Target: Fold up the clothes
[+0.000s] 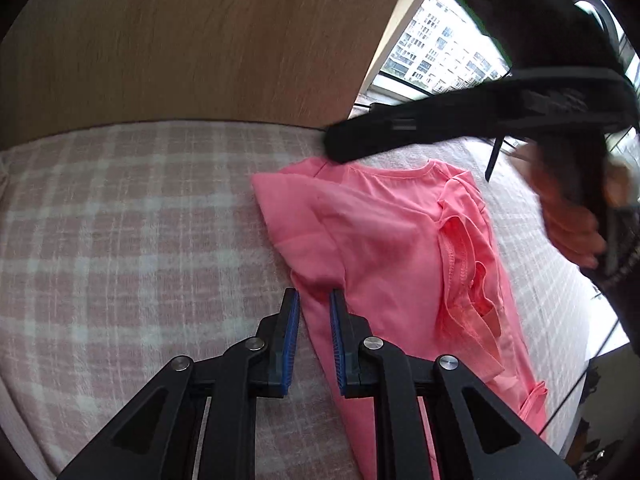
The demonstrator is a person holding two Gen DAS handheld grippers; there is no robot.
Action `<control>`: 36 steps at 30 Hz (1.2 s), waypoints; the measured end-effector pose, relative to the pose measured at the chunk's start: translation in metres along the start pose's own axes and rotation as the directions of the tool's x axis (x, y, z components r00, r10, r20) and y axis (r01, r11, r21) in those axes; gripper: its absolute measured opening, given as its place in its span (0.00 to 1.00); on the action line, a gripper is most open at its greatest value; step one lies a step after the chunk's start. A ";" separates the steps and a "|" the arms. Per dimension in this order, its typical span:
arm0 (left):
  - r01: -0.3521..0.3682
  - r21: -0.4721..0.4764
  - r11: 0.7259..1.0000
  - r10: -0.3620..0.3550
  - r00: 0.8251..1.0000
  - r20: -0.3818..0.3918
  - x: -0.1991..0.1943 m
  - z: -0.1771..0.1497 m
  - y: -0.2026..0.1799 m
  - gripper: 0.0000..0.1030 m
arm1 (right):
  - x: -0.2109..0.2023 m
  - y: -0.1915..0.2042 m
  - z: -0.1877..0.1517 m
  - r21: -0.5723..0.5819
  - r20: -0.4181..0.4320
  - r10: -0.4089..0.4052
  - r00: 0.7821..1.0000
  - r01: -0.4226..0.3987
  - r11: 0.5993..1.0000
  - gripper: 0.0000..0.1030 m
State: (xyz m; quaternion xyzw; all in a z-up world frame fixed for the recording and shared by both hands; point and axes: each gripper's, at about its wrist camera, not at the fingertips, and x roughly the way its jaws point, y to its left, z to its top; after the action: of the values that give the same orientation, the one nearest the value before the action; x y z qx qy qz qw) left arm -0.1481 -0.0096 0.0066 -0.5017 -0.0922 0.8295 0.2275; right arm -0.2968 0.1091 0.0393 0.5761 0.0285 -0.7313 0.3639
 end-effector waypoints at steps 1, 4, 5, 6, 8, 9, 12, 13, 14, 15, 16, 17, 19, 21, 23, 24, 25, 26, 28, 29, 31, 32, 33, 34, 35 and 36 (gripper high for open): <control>0.002 0.002 1.000 -0.002 1.000 0.002 0.000 -0.002 0.000 0.13 | 0.010 0.002 0.006 -0.004 -0.024 -0.005 1.000 0.005 1.000 0.31; 0.011 0.004 1.000 -0.011 1.000 0.008 0.001 -0.006 0.001 0.13 | 0.032 0.004 0.017 -0.005 -0.085 0.014 0.996 -0.014 1.000 0.31; 0.017 -0.001 1.000 -0.017 1.000 0.013 0.000 -0.007 0.002 0.13 | 0.039 0.004 0.020 -0.003 -0.104 0.020 0.994 -0.020 1.000 0.31; 0.023 -0.007 1.000 -0.022 1.000 0.017 0.000 -0.007 0.003 0.13 | 0.044 0.004 0.021 -0.003 -0.124 0.015 0.992 -0.015 1.000 0.31; 0.033 -0.017 0.999 -0.032 0.999 0.024 -0.001 -0.008 0.006 0.14 | 0.049 0.005 0.020 -0.025 -0.154 -0.016 0.988 0.012 1.000 0.31; 0.038 -0.020 0.999 -0.037 0.999 0.027 -0.002 -0.009 0.008 0.15 | 0.052 0.006 0.020 -0.039 -0.166 -0.032 0.986 0.026 0.999 0.31; 0.041 -0.015 0.999 -0.040 0.999 0.032 -0.004 -0.011 0.008 0.15 | 0.052 0.011 0.019 -0.073 -0.179 -0.072 0.981 0.059 0.996 0.10; 0.040 -0.013 0.999 -0.040 0.999 0.032 -0.005 -0.011 0.008 0.15 | 0.051 0.011 0.019 -0.080 -0.172 -0.086 0.981 0.073 0.994 0.02; 0.041 -0.012 0.999 -0.041 0.999 0.033 -0.005 -0.011 0.008 0.16 | 0.047 0.012 0.018 -0.082 -0.151 -0.096 0.984 0.085 0.993 0.03; 0.042 -0.010 0.999 -0.042 0.999 0.034 -0.005 -0.011 0.008 0.16 | 0.042 0.013 0.017 -0.083 -0.126 -0.103 0.987 0.093 0.992 0.03; 0.043 -0.006 0.999 -0.043 0.998 0.036 -0.006 -0.012 0.008 0.16 | 0.033 0.013 0.016 -0.076 -0.088 -0.098 0.991 0.092 0.993 0.03; 0.042 0.000 0.999 -0.042 0.998 0.038 -0.007 -0.013 0.007 0.16 | 0.024 0.011 0.016 -0.062 -0.044 -0.093 0.995 0.090 0.994 0.02; 0.038 0.008 0.999 -0.039 0.998 0.041 -0.008 -0.014 0.007 0.16 | 0.011 0.005 0.016 -0.026 0.032 -0.122 0.992 0.123 0.992 0.02; 0.033 0.016 0.999 -0.034 0.999 0.037 -0.008 -0.013 0.005 0.16 | 0.013 0.002 0.016 -0.017 0.032 -0.192 0.981 0.193 0.981 0.02; 0.030 0.019 0.999 -0.031 0.999 0.028 -0.009 -0.009 0.005 0.16 | 0.013 0.003 0.014 -0.025 0.026 -0.217 0.976 0.218 0.976 0.03; 0.028 0.018 0.999 -0.028 0.999 0.020 -0.008 -0.006 0.004 0.16 | 0.009 0.003 0.012 -0.021 0.028 -0.201 0.979 0.201 0.979 0.03; 0.026 0.016 1.000 -0.026 0.999 0.018 -0.008 -0.002 0.005 0.16 | 0.002 0.002 0.010 -0.004 0.032 -0.191 0.981 0.191 0.981 0.04; 0.026 0.015 1.000 -0.026 0.999 0.021 -0.009 0.001 0.007 0.16 | -0.006 0.000 0.007 0.018 0.040 -0.177 0.983 0.177 0.984 0.12; 0.022 0.015 1.000 -0.022 0.999 0.029 -0.011 0.009 0.010 0.16 | -0.031 -0.007 -0.005 0.080 0.086 -0.127 0.988 0.121 0.989 0.23; 0.017 0.020 1.000 -0.017 0.999 0.036 -0.013 0.013 0.011 0.16 | -0.048 -0.010 -0.017 0.092 0.125 -0.107 0.986 0.095 0.991 0.23; 0.013 0.021 1.000 -0.014 0.999 0.048 -0.015 0.025 0.013 0.20 | -0.079 -0.016 -0.038 0.115 0.197 -0.145 0.970 0.124 0.986 0.23; 0.025 0.012 1.000 -0.025 0.998 0.052 -0.015 0.031 0.016 0.23 | -0.092 -0.020 -0.051 0.144 0.225 -0.187 0.956 0.157 0.977 0.23; 0.031 0.008 1.000 -0.031 0.998 0.051 -0.014 0.038 0.017 0.30 | -0.104 -0.026 -0.066 0.187 0.247 -0.214 0.945 0.170 0.968 0.23; 0.028 0.010 1.000 -0.028 0.999 0.047 -0.009 0.044 0.017 0.33 | -0.114 -0.034 -0.080 0.229 0.260 -0.244 0.934 0.186 0.955 0.23; 0.025 0.012 1.000 -0.025 0.999 0.043 -0.005 0.051 0.017 0.32 | -0.120 -0.047 -0.095 0.271 0.252 -0.281 0.926 0.212 0.939 0.23; 0.022 0.014 1.000 -0.022 0.999 0.039 0.000 0.057 0.016 0.32 | -0.127 -0.059 -0.109 0.312 0.242 -0.318 0.917 0.237 0.920 0.23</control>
State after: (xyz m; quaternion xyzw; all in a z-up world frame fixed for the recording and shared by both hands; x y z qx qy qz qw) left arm -0.2028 -0.0199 0.0282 -0.4829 -0.0964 0.8371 0.2383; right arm -0.2315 0.2662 0.0903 0.4985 -0.0451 -0.8486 0.1715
